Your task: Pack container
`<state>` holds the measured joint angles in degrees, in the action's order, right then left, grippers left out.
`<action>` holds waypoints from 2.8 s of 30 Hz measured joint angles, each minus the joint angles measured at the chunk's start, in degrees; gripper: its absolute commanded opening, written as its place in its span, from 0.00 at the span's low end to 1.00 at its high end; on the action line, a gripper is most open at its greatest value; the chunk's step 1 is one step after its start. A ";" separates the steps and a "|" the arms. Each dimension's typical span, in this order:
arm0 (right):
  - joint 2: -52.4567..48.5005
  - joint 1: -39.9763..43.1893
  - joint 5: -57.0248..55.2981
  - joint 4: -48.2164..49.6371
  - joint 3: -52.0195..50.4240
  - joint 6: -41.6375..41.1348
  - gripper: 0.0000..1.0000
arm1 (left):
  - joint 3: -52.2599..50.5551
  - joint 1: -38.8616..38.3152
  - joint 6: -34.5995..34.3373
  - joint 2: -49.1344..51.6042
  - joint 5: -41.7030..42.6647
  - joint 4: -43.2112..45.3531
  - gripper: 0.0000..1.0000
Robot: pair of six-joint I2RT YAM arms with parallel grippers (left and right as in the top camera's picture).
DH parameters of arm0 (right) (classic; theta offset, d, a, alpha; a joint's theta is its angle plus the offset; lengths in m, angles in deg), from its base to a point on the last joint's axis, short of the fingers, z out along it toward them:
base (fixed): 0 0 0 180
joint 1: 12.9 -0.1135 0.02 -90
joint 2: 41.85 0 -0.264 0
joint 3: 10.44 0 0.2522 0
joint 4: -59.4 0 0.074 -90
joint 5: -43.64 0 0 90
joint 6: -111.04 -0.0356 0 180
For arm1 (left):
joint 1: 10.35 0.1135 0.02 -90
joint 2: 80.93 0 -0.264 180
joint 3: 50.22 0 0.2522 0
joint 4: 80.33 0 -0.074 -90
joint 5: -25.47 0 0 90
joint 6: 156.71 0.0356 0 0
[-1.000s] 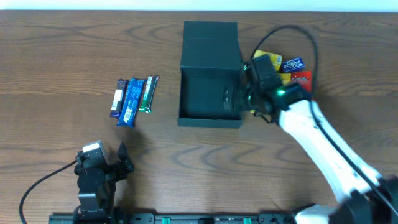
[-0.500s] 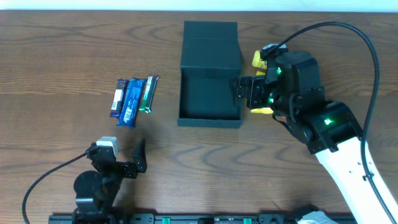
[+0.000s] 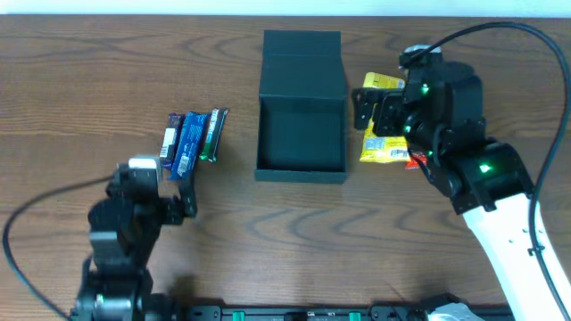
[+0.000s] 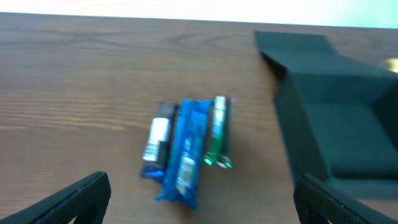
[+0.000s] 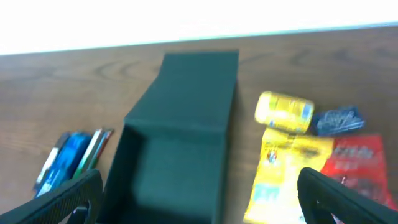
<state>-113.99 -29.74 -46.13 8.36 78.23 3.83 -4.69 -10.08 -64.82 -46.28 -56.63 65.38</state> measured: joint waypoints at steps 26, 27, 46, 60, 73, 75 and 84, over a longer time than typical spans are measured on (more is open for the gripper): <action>0.00 9.22 -0.26 1.09 0.02 5.31 0.99 | 19.50 0.00 12.39 48.54 2.60 1.49 0.96; 0.00 9.22 -0.26 0.98 0.02 5.33 0.99 | 19.50 0.00 12.79 49.40 2.56 1.46 0.97; 0.00 9.22 -0.26 0.50 0.00 5.29 0.99 | 19.50 0.00 14.62 59.65 -0.63 5.66 0.84; 0.00 9.22 -0.26 0.46 0.02 5.29 0.99 | 19.50 0.00 14.67 61.79 -0.61 7.58 0.67; 0.00 9.22 -0.26 0.42 0.02 5.29 0.99 | 19.50 0.00 13.70 64.41 -0.15 9.05 0.58; 0.00 9.22 -0.26 0.39 0.00 5.29 0.99 | 19.50 0.00 13.27 64.67 0.28 9.07 0.54; 0.00 9.22 -0.26 0.26 0.00 5.29 0.99 | 19.50 0.00 12.87 64.67 0.79 10.08 0.41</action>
<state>-113.99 -20.52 -46.39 8.63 78.23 9.12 14.81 -10.08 -51.95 18.40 -55.84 75.45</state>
